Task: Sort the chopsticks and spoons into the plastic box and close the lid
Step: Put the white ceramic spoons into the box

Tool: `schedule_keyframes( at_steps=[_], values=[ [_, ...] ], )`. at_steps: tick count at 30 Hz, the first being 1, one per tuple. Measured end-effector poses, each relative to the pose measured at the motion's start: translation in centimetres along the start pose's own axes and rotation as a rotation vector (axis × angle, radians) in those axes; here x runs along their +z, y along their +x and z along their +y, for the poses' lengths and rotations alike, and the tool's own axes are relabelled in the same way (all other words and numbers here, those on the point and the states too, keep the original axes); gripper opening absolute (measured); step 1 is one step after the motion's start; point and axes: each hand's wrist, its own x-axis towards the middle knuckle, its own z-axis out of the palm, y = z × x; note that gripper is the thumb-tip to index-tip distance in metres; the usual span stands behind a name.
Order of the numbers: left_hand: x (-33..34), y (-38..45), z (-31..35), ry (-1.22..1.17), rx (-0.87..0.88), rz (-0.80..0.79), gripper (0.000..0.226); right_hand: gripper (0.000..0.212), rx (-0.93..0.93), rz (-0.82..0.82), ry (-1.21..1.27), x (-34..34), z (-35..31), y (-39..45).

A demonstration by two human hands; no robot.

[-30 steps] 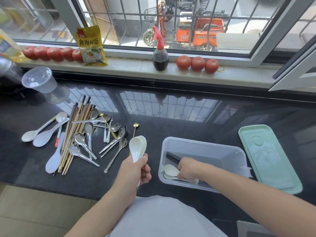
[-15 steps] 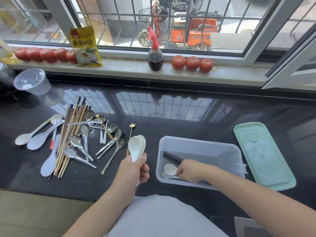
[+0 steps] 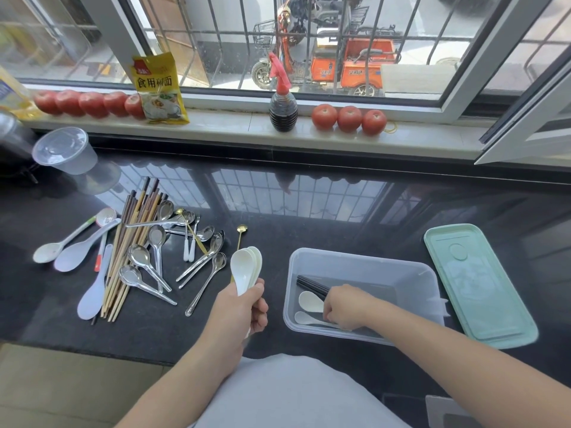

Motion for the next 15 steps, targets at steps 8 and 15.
schedule_keyframes(
  at_steps=[8,15],
  values=[
    [1.5,-2.1,1.5,0.008,0.082,-0.267,0.027,0.031,-0.31,0.228,1.031,-3.7,-6.3,-7.0],
    [2.0,-1.9,1.8,0.099,0.124,-0.177,0.023,0.025,-0.286,0.349,1.518,-3.5,-6.4,-8.0]
  ],
)
